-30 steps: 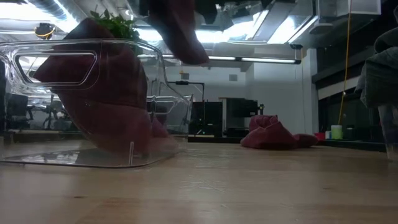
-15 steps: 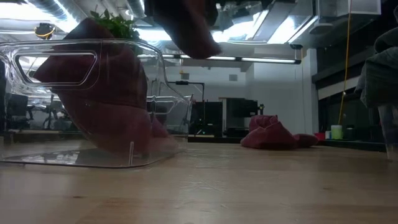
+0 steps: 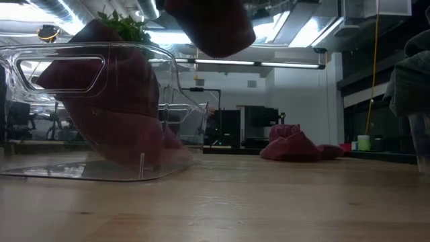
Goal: Pick & Place hat
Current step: Put the left red cap into the left transparent bin
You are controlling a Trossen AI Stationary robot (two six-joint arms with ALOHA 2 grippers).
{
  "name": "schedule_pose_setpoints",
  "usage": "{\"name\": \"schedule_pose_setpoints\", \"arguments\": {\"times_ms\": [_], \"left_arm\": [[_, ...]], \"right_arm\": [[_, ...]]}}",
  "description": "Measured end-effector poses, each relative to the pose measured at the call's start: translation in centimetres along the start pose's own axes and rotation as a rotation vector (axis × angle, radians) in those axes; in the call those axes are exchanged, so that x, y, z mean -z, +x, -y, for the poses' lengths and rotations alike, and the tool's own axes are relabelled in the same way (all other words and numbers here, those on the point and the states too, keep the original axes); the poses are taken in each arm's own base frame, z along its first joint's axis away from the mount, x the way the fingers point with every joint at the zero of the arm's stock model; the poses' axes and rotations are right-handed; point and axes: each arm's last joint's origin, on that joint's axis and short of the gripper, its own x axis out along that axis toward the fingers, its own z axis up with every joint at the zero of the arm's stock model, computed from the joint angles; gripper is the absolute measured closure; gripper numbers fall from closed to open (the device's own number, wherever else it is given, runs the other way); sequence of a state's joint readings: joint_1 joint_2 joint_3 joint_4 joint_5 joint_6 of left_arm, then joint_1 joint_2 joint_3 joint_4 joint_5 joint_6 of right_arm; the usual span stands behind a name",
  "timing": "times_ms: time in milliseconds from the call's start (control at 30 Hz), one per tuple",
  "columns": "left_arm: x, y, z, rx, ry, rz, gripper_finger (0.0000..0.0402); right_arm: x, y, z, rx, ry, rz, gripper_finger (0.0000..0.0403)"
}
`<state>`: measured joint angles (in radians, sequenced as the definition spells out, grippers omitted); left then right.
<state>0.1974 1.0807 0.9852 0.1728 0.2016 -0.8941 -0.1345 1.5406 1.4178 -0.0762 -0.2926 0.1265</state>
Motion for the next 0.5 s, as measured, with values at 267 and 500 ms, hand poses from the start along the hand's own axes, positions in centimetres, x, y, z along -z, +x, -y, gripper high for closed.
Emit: {"name": "schedule_pose_setpoints", "arguments": {"times_ms": [267, 500], "left_arm": [[0.2, -0.7, 2.5, 0.3, 0.07, -0.097, 0.0259], [2.0, -1.7, 4.5, 0.366, -0.006, -0.216, 0.0245]], "right_arm": [[-0.3, -0.1, -3.4, 0.0, 0.076, 0.014, 0.0394], [0.2, 0.5, -6.3, 0.11, 0.104, 0.049, 0.0396]]}}
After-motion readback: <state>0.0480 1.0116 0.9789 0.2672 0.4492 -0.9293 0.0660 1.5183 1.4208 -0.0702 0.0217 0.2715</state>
